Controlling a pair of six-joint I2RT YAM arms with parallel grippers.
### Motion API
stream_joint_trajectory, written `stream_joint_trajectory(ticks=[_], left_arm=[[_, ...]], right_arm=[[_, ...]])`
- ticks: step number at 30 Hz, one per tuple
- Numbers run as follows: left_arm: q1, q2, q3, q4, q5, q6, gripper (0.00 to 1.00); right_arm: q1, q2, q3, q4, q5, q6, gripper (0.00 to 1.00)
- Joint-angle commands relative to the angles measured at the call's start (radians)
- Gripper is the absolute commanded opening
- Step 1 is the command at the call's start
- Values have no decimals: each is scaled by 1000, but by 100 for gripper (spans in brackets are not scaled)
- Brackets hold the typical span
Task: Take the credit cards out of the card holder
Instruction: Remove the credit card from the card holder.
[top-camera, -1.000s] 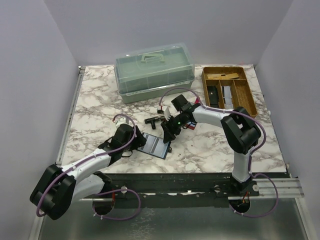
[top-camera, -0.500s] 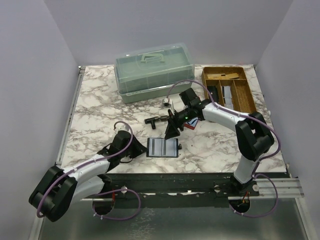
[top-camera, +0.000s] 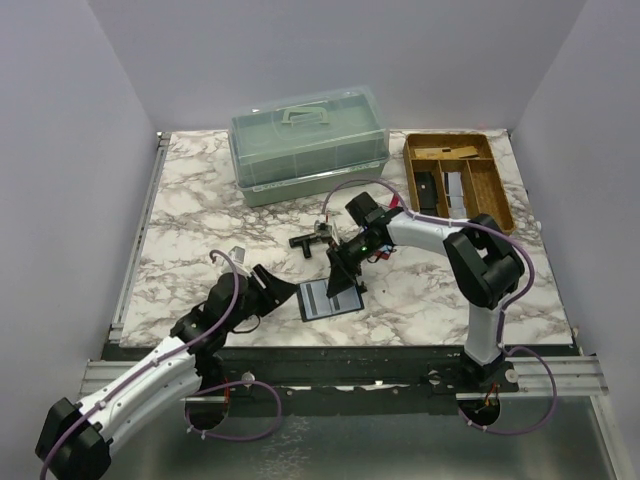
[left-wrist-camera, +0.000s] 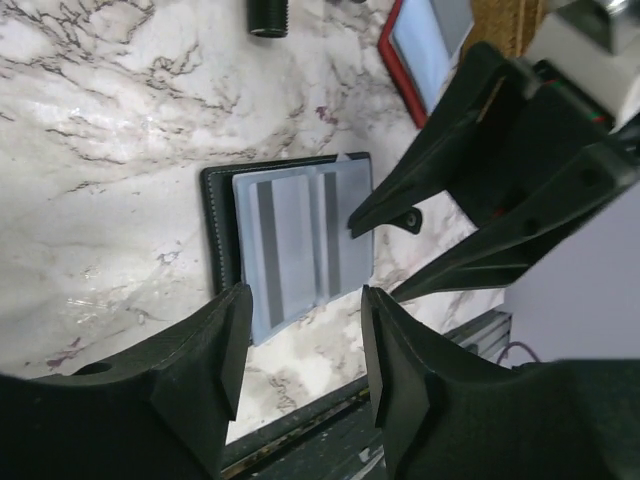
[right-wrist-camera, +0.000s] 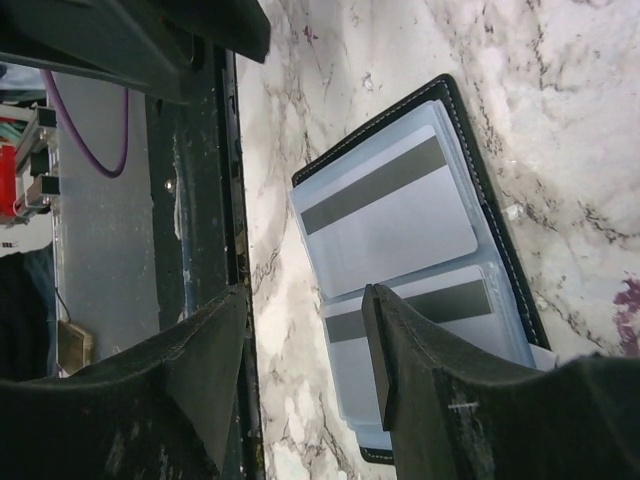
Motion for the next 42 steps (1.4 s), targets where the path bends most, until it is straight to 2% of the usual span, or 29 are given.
stream_joint_trajectory(ticks=[1,7,13,16,22,34,42], left_arm=[[0,-70,-44,5,-11,-62,55],[1,13,-108,229,100,-107,54],[3,202,-70,351,138,-62,41],[3,266,-55,390,143,-52,38],[7,333,-49,439,146,-51,33],[15,452,-41,526,171,-51,31],[27,522,-44,511,163,-49,26]], right_arm=[[19,45,10,-17,27,11,57],[20,56,11,-8,80,27,57],[20,77,17,-13,103,33,57],[20,80,18,-14,113,35,57],[20,81,20,-17,120,38,57],[20,86,23,-19,129,39,57],[20,87,23,-19,142,44,57]])
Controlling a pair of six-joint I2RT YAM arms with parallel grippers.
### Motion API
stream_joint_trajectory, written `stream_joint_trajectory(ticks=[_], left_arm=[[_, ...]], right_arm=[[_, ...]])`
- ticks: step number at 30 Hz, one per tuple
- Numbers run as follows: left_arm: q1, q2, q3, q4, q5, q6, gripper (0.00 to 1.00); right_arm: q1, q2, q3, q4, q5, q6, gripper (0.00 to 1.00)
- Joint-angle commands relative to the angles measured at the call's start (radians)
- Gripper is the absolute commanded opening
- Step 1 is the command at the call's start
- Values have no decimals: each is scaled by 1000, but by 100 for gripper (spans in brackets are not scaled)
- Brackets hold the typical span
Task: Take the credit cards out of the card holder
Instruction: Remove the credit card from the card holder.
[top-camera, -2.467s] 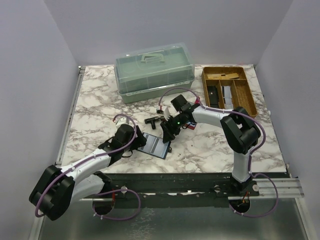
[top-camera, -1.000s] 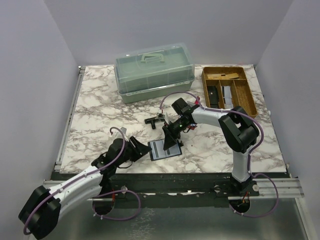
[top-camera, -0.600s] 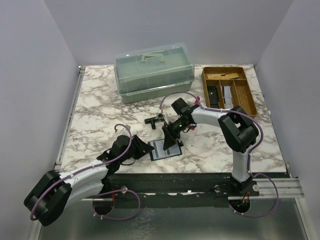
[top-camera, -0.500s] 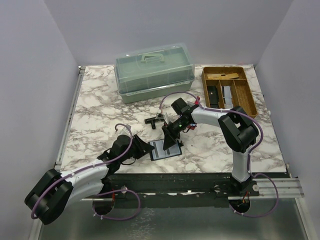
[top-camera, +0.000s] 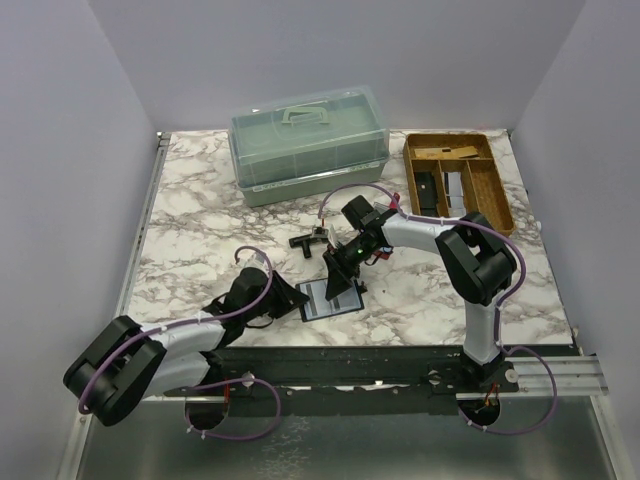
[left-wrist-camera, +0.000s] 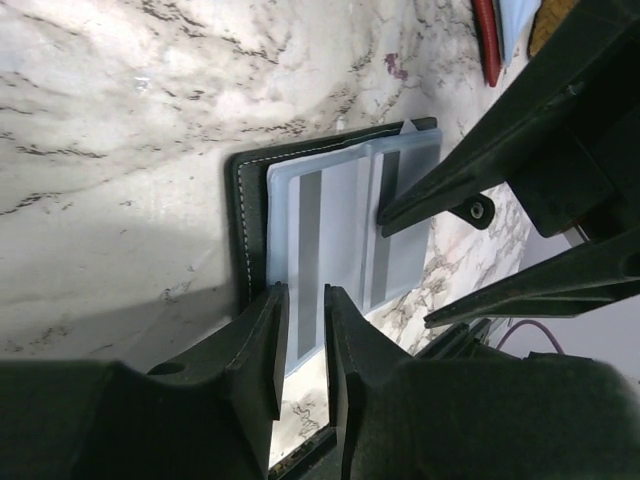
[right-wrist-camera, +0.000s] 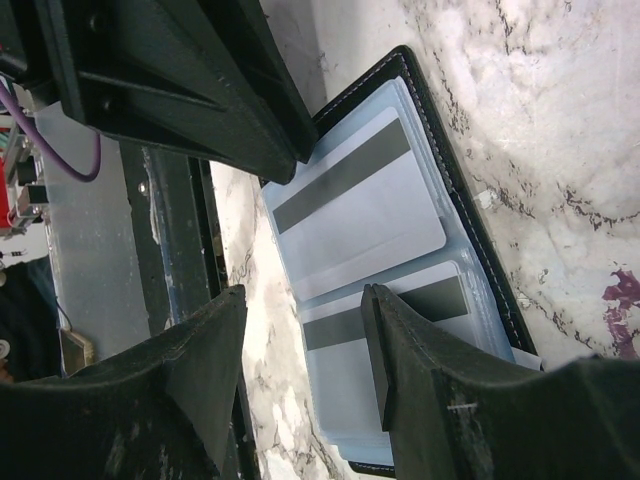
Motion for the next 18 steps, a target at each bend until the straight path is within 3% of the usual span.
stream_joint_trajectory(ticks=[1,18], left_arm=[[11,29,18,3,8,14,26],[30,206,47,16,46,54,25]], right_arm=[[2,29,11,-19,78,-2,57],[-27,-35,95,-166,258,-91,60]])
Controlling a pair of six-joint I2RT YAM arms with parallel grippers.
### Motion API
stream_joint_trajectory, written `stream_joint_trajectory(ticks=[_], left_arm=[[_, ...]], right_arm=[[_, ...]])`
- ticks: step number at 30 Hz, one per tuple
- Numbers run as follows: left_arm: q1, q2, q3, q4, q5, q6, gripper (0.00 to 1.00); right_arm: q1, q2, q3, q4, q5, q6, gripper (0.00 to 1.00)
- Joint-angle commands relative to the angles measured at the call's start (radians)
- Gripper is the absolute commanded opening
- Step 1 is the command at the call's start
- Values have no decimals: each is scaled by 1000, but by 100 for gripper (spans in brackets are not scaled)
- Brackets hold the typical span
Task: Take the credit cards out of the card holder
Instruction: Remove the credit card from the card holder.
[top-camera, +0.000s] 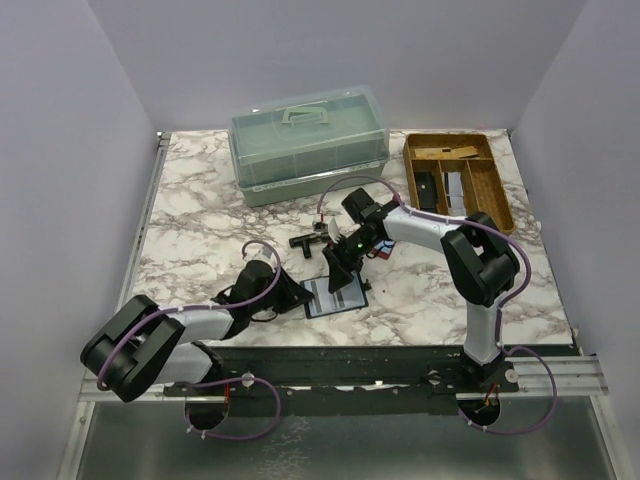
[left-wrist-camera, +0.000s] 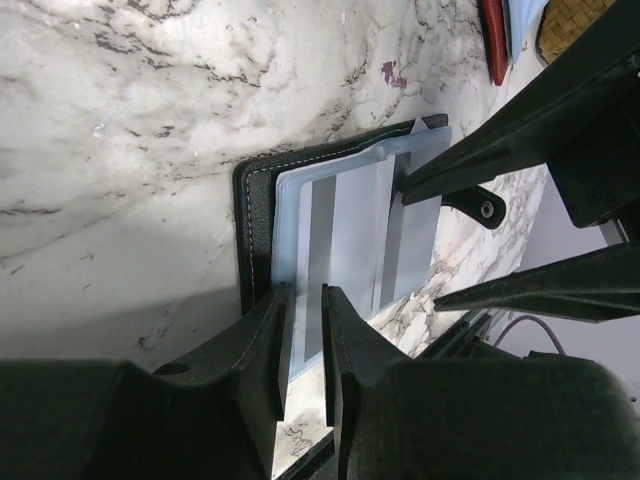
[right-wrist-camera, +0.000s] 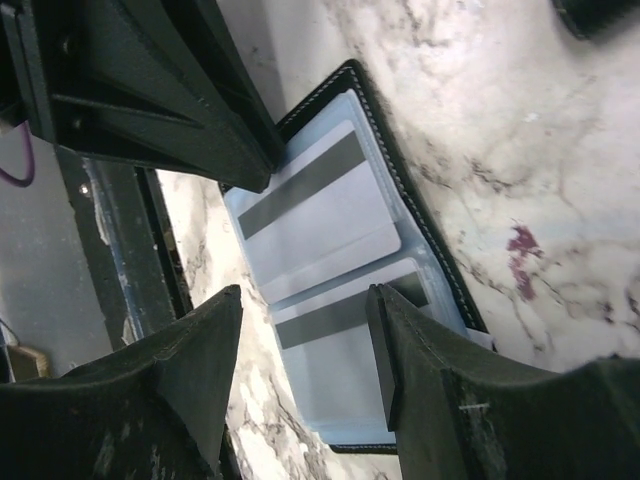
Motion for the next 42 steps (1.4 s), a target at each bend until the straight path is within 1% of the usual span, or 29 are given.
stream_joint_trajectory(ticks=[1,5,8,9,13,15,16,18,19,24,29,35,38,42], left_arm=[[13,66,-9,-30,8,37,25],[17,84,-4,-11,11,34,24],[18,92,8,-7,20,40,24],[18,95,13,-7,24,42,24],[18,119,34,0,42,50,23],[18,133,47,5,59,58,19],[18,142,54,9,67,59,15],[18,158,68,12,80,61,4],[17,168,73,15,84,62,3],[17,187,85,28,102,60,3],[18,143,61,29,94,37,3],[19,82,20,19,78,-6,3],[19,95,34,17,89,-11,2],[19,129,63,18,100,-4,2]], right_arm=[[-30,-18,50,-111,123,-67,60],[-78,-41,60,-165,130,-85,59],[-89,-58,3,-164,184,-99,55],[-89,-61,-21,-154,192,-101,54],[-89,-35,-62,-138,198,-97,47],[-88,-14,-57,-139,203,-94,44],[-86,-7,-60,-136,209,-92,44],[-84,-1,-66,-128,219,-85,44],[-85,2,-66,-126,229,-82,44],[-84,-12,-68,-103,309,-63,44],[-85,-57,-78,-69,431,-72,47],[-81,-150,-99,-30,435,-110,50],[-58,-135,-101,-35,430,-117,50],[-7,-97,-103,-30,483,-120,50]])
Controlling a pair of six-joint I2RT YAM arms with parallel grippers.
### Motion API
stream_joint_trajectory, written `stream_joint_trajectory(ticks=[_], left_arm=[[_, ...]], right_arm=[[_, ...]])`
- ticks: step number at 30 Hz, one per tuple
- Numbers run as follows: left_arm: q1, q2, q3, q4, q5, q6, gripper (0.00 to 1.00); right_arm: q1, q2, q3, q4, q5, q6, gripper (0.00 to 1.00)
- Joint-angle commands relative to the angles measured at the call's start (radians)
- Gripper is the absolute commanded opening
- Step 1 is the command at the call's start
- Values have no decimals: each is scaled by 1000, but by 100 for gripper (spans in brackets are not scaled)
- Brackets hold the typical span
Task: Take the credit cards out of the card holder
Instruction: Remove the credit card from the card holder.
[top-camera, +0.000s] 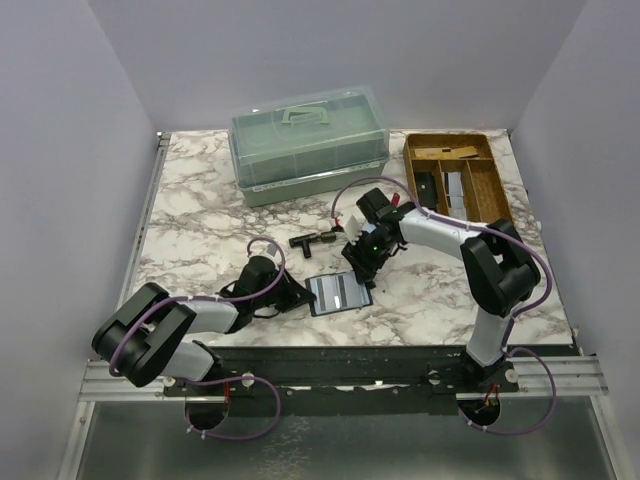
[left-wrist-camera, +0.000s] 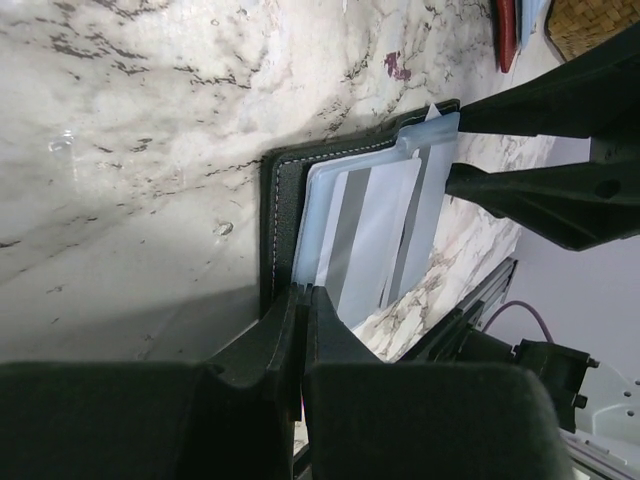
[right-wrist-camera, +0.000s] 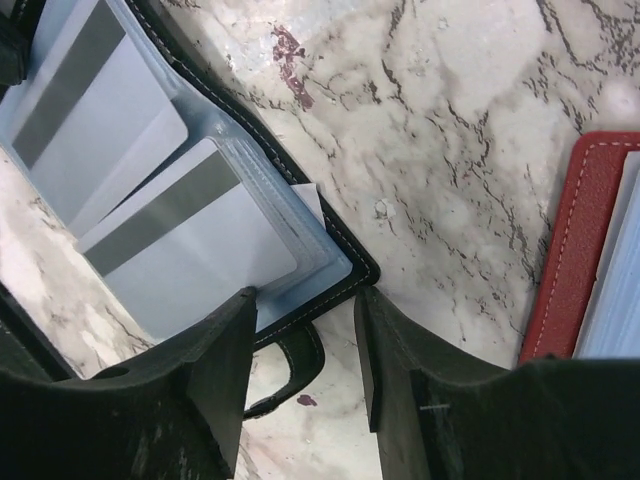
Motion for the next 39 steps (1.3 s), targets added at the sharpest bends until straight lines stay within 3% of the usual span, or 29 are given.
stream_joint_trajectory(ticks=[1,8,15,24,39], left_arm=[[-1,40,32,-24,10,2,2],[-1,70,50,-37,21,24,0],[-2,61,71,-154,5,67,0],[-10,38,124,-247,-15,81,0],[-127,70,203,-318,-151,45,0]], right_arm=[[57,33,-13,25,87,-22,50],[74,40,-22,50,186,-17,50],[86,19,-34,81,268,-29,51],[131,24,-34,81,234,-29,52],[145,35,-28,71,210,-19,56]])
